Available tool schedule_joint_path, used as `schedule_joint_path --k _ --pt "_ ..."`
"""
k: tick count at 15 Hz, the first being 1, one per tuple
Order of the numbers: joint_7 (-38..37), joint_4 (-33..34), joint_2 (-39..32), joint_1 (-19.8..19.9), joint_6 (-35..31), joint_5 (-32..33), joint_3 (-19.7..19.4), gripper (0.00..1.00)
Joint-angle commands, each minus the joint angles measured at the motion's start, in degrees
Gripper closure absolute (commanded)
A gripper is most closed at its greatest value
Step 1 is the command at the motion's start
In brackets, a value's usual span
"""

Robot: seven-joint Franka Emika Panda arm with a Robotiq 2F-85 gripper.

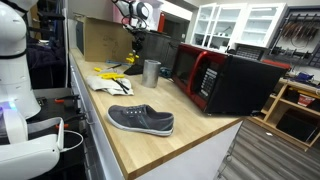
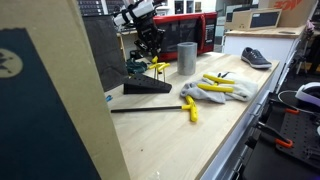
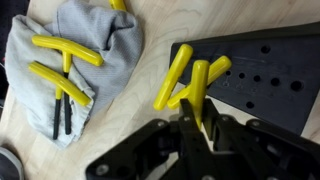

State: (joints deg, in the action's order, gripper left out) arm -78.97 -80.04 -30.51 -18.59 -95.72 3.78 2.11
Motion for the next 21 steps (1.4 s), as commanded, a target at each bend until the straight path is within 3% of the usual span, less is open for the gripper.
schedule_joint_path --k 1,12,13,14,21 --pt "-4.48 -5.83 3.11 0.27 -4.14 -0.20 -0.08 0.96" --pt "-20.32 -13.88 8.23 3.20 -8.93 -2.19 -1.13 0.96" --pt "-21.43 -14.43 8.67 3.36 -9.32 -1.62 -1.20 0.59" --pt "-22.78 -15.16 9.05 3.68 -10.38 -1.92 -1.09 0.58" --pt "-26.75 -20.84 12.72 5.54 -16.11 -2.36 -1.01 0.07"
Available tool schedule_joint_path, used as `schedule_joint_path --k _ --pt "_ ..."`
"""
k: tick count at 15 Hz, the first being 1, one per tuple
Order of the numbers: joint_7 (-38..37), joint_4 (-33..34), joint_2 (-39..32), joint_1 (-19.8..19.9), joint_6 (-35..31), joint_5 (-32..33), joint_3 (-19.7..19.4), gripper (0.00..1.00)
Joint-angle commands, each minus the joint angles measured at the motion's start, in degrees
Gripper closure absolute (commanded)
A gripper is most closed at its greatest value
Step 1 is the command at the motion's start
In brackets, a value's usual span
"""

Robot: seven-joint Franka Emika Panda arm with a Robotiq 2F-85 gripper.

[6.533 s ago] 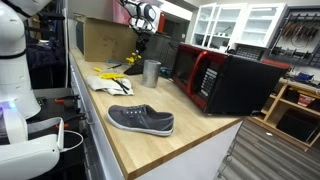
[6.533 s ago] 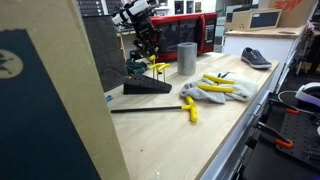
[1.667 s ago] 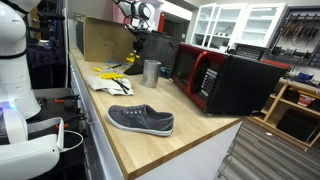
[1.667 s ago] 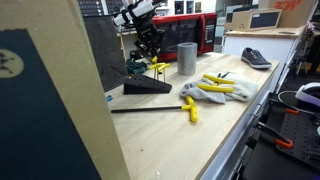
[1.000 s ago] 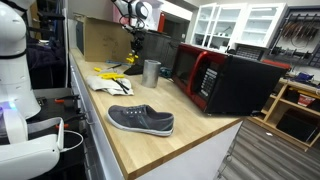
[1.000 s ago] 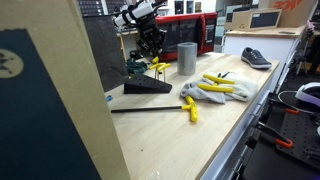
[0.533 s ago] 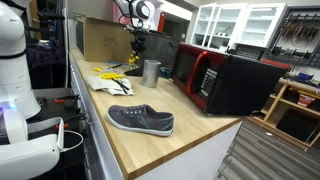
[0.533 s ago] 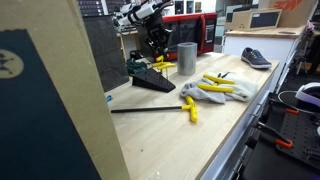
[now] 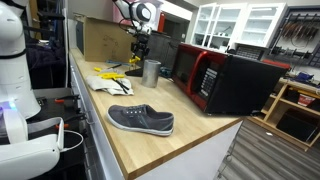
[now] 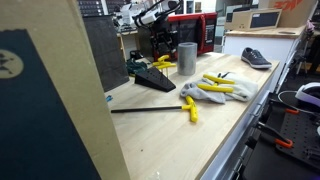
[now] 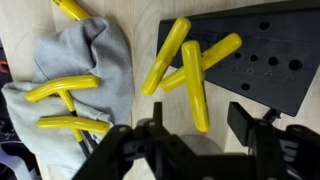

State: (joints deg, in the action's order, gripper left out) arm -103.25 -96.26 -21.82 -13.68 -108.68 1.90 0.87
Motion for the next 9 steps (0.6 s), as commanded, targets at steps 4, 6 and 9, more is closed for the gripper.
schedule_joint_path --k 4,6,9 --pt "11.49 -4.88 6.26 2.62 -2.01 -1.17 2.14 0.00" --pt "17.83 -4.79 7.02 2.73 -1.23 0.69 2.29 0.00" --pt "27.82 -5.00 7.62 3.12 -0.63 1.08 2.65 0.00"
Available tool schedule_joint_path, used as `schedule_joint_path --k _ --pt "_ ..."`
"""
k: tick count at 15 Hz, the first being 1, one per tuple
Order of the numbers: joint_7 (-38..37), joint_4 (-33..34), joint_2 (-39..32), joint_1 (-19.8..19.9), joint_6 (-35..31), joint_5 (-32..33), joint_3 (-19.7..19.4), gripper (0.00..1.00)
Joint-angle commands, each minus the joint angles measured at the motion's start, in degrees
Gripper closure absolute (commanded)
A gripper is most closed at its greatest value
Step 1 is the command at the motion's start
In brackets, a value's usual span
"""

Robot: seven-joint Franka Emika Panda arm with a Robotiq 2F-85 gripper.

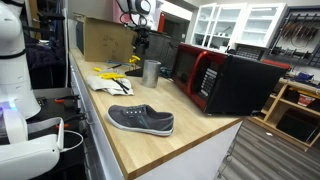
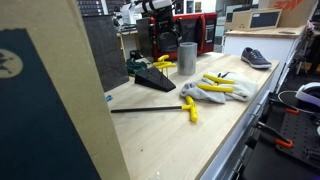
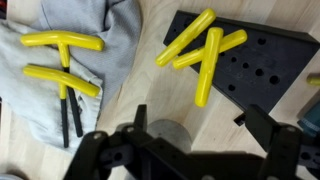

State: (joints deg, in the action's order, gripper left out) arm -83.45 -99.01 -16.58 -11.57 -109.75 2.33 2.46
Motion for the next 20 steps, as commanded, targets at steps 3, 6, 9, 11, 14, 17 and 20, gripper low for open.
schedule_joint_path --k 3,6,9,11,14,17,20 --pt "16.74 -4.81 4.24 0.45 0.13 0.57 1.64 0.00" --pt "23.88 -8.17 7.29 -0.37 -0.19 1.40 2.89 0.00" --pt "30.52 -10.95 10.99 -0.97 0.02 2.95 4.60 0.00" --pt "36.05 -12.07 11.88 -1.03 -0.15 2.64 5.67 0.00" --pt "45.22 -12.19 10.45 -0.68 -0.35 3.16 6.45 0.00" --pt "53.52 -11.88 8.00 -0.69 -0.58 6.13 6.17 0.00" --pt "56.48 -11.51 6.14 -0.99 -2.53 11.43 5.40 0.00"
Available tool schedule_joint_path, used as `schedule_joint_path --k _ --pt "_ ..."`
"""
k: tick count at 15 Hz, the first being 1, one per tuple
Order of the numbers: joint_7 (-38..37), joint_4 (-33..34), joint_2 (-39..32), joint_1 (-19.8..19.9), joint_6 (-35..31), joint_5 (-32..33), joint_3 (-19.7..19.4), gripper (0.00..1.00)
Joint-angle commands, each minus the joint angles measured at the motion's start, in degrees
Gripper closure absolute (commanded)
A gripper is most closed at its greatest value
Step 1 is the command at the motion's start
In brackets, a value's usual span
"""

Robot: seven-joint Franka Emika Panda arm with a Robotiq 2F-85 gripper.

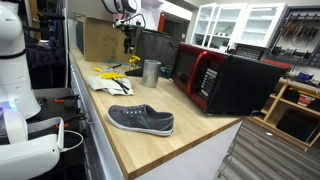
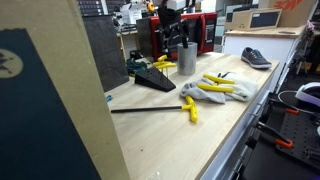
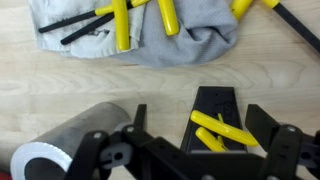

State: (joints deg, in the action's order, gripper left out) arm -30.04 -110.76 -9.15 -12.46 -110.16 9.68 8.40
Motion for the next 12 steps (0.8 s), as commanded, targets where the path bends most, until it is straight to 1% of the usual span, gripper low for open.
schedule_joint_path --k 1,3,6,9,12 --pt "2.63 0.10 -1.84 -0.17 -3.75 5.39 -0.78 0.00" --pt "0.41 -0.20 -2.51 -0.38 -7.29 7.53 -1.36 0.00" --pt "-2.16 -0.59 -3.45 -0.65 -12.33 8.52 -2.03 0.00" --pt "-3.73 -1.23 -4.01 -0.70 -16.15 8.39 -2.66 0.00" --pt "-3.13 -2.10 -3.38 -0.52 -18.31 7.65 -3.04 0.00"
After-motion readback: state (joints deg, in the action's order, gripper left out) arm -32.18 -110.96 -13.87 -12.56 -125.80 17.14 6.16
